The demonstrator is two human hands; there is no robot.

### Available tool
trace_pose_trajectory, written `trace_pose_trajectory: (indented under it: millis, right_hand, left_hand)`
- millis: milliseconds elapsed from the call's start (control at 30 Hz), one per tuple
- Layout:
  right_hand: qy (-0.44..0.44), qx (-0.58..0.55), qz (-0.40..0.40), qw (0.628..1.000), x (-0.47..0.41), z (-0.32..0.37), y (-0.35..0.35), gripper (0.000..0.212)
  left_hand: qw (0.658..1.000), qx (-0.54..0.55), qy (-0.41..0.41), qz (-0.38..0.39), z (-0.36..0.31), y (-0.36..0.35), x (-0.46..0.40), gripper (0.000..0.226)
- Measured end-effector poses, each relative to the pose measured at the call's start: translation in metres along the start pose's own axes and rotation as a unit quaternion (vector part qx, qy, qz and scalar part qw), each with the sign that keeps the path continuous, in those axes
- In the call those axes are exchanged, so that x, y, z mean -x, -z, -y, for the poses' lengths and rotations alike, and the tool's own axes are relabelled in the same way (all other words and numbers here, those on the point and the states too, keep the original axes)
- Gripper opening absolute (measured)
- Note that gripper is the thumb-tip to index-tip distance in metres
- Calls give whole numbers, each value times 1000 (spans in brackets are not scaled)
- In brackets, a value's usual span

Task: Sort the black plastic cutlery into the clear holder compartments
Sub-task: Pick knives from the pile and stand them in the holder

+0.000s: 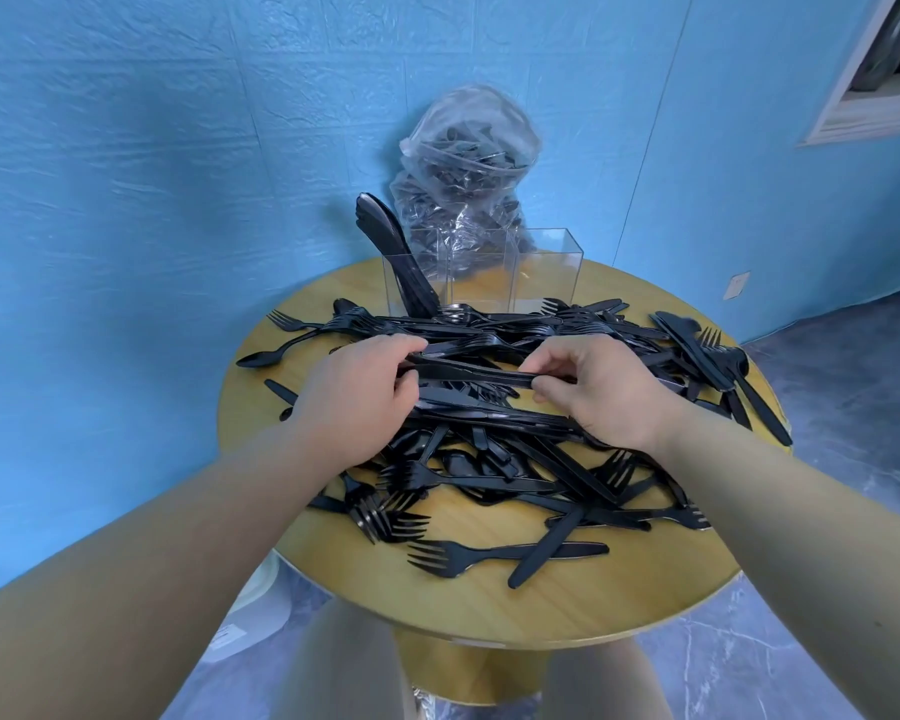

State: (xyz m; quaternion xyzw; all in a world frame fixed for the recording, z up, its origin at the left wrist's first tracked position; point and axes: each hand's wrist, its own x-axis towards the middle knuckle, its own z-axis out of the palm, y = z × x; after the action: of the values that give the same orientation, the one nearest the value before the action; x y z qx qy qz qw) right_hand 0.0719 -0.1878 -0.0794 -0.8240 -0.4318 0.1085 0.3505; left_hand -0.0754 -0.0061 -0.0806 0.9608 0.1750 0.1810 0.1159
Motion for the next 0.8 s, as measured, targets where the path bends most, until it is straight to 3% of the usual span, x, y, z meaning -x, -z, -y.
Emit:
trace_pose_trajectory:
  millis: [233, 500, 667, 800]
  right_hand:
    - [7, -17, -19, 1000, 7, 0, 2, 17]
    - [70, 56, -23, 996, 9, 2, -3, 16]
    - [50, 79, -11, 996, 8, -4, -3, 32]
    - [42, 102, 25, 994, 9, 0, -2, 35]
  left_hand:
    - [995, 93, 26, -18, 1, -2, -2, 30]
    - [995, 95, 23, -23, -9, 1, -2, 29]
    - [997, 79, -8, 7, -10, 6, 1, 32]
    - [998, 56, -12, -17, -10, 8, 0, 35]
